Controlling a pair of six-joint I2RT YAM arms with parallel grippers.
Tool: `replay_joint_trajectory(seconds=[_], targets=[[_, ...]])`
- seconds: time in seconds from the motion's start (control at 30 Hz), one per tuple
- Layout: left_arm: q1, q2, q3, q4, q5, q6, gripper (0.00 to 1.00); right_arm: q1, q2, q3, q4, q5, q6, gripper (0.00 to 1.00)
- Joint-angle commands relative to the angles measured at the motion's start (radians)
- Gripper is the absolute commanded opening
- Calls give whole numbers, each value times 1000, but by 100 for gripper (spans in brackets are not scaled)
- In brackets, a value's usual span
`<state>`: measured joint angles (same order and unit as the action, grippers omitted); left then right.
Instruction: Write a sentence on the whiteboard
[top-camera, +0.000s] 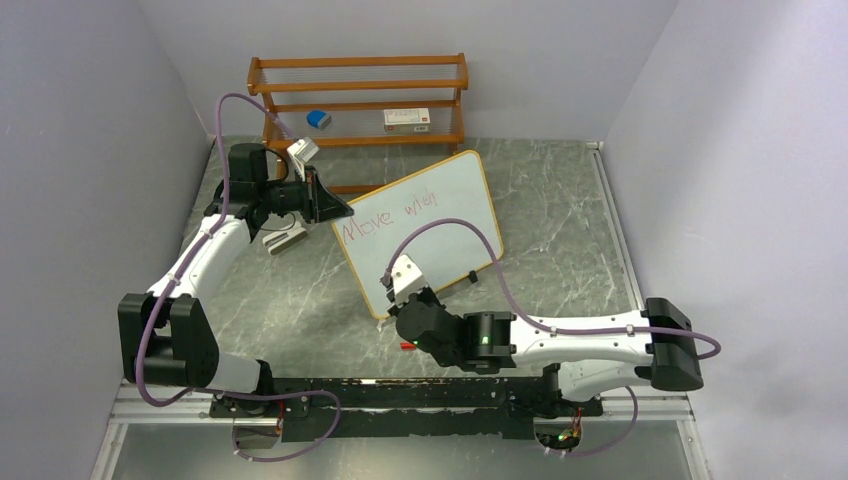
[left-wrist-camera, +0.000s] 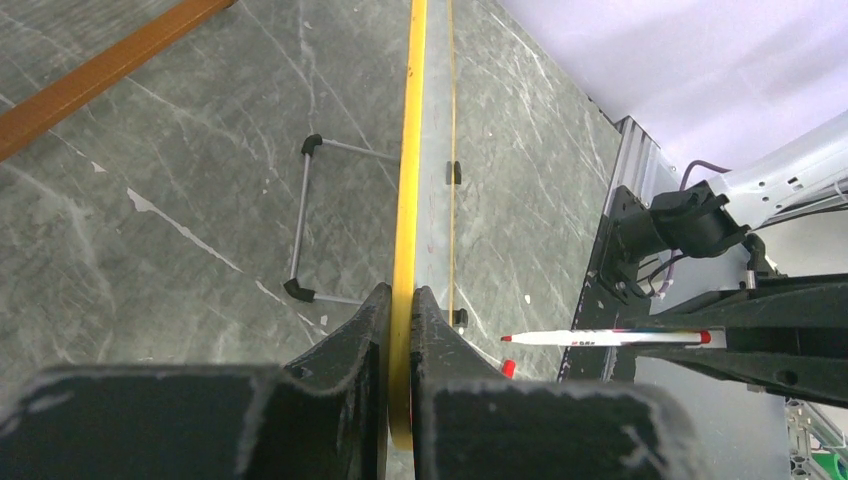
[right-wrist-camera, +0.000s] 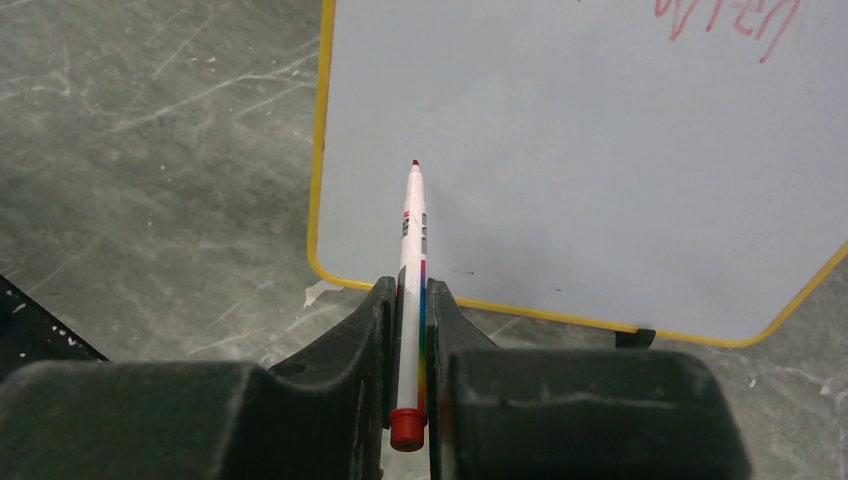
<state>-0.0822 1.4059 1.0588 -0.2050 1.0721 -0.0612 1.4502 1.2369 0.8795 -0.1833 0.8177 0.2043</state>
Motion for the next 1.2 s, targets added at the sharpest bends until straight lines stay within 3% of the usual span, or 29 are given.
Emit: replay_joint_trajectory(seconds=[0.0,0.6,1.17], targets=[[4,-19,-15,17,-72,28,5,7,43,52,91,47,0,0],[4,-15,-14,12,-66,33,5,-3,171,120,193,136,-62,0],[4,-12,-8,1,-66,43,5,-49,203,134,224,108,-83,0]])
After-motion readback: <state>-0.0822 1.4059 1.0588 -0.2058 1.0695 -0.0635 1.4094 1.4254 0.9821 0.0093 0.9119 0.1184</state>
